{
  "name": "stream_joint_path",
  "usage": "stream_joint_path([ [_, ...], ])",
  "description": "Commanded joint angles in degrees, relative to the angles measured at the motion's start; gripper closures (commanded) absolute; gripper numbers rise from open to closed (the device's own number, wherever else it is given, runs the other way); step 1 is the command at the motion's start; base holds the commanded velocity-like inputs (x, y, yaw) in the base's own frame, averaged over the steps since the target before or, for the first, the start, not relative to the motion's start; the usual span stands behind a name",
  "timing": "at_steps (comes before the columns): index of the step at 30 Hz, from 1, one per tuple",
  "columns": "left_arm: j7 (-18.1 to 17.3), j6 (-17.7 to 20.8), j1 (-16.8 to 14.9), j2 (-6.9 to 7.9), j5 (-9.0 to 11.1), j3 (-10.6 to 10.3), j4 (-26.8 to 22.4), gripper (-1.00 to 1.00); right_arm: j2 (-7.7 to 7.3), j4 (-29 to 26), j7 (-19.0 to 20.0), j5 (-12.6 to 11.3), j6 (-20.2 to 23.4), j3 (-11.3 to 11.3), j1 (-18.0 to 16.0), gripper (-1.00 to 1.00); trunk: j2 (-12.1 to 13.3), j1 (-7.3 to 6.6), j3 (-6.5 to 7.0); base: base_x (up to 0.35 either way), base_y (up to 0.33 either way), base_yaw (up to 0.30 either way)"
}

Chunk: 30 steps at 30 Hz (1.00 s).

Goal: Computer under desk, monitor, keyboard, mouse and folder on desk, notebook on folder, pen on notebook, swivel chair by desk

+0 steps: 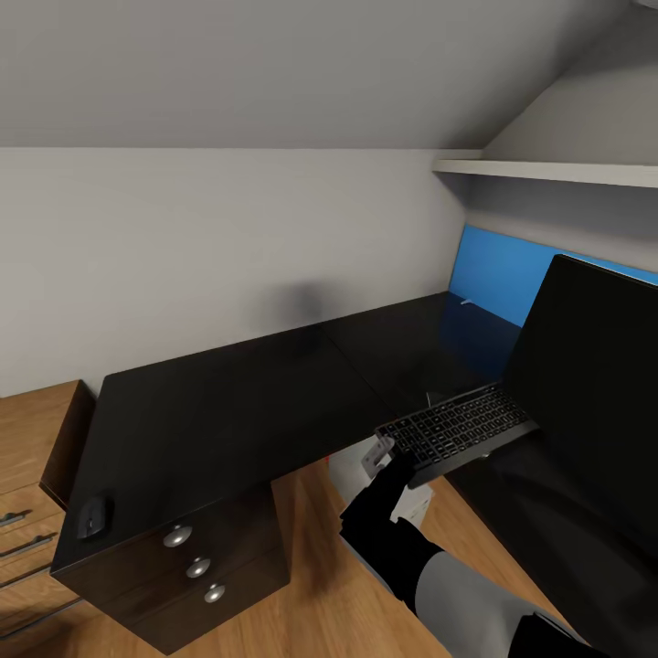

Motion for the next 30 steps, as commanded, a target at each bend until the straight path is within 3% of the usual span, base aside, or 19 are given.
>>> stream_joint_path([
  [1, 0.1, -0.5, 0.0, 0.04, 0.6, -0.1, -0.1, -1.0, 0.0, 0.0, -0.4, -0.1, 0.2, 0.4, -0.1, 1.0, 0.0, 0.0, -0.05, 0.0, 0.097, 0.0],
  [25, 0.2, -2.1, 0.0, 0.0, 0.5, -1.4, 1.6, -1.0, 0.0, -0.3, -0.4, 0.7, -0.2, 0.6, -0.1, 1.0, 0.0, 0.0, -0.05, 0.0, 0.031, 0.0],
  [30, 0.2, -2.1, 0.0, -0.03, -0.1, -1.4, 1.6, -1.0, 0.0, -0.3, -0.4, 2.1, -0.3, 3.3, -0.1, 1.0, 0.0, 0.0, -0.05, 0.0, 0.0, 0.0],
])
